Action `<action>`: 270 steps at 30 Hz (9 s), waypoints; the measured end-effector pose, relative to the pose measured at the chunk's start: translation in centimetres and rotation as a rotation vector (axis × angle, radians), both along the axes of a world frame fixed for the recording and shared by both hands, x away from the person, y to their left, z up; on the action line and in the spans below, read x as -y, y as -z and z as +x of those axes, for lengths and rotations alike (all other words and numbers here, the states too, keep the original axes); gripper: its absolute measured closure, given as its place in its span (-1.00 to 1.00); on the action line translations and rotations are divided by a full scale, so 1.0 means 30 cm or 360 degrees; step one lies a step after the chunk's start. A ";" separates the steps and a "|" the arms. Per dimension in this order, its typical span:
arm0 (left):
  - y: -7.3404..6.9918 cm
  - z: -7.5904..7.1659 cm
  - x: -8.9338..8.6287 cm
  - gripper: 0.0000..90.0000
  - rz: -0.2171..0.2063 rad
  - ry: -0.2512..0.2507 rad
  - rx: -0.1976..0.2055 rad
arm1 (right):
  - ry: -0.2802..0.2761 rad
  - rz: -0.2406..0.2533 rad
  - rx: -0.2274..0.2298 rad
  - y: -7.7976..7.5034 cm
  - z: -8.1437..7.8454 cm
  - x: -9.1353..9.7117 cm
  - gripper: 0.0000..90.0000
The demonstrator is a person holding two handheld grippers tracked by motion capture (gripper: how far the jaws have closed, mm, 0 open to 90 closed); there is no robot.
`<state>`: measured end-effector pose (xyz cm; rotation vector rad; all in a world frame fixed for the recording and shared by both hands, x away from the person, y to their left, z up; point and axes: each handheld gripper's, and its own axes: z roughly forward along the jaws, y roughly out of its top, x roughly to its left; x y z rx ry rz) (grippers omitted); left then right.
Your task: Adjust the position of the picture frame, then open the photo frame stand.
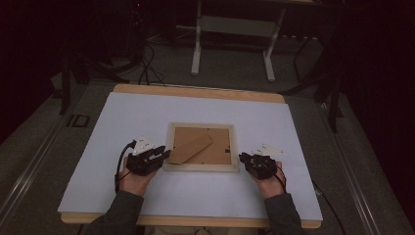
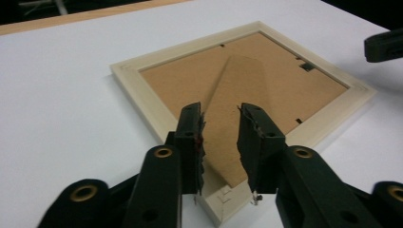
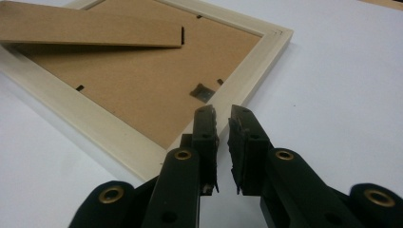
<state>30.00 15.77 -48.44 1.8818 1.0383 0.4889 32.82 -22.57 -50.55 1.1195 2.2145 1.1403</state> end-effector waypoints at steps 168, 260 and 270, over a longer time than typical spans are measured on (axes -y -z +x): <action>-0.120 0.309 0.118 0.05 -0.0425 0.0248 -0.0605 | -0.0177 -0.0003 0.0036 -0.007 0.166 -0.387 0.30; -0.035 0.268 0.197 0.73 -0.0497 0.0216 -0.0760 | 0.0100 0.0079 -0.0175 0.066 0.086 -0.011 -0.01; -0.013 0.245 0.264 0.71 -0.0516 0.0104 -0.0667 | 0.0105 0.0094 -0.0151 0.049 0.071 0.006 -0.01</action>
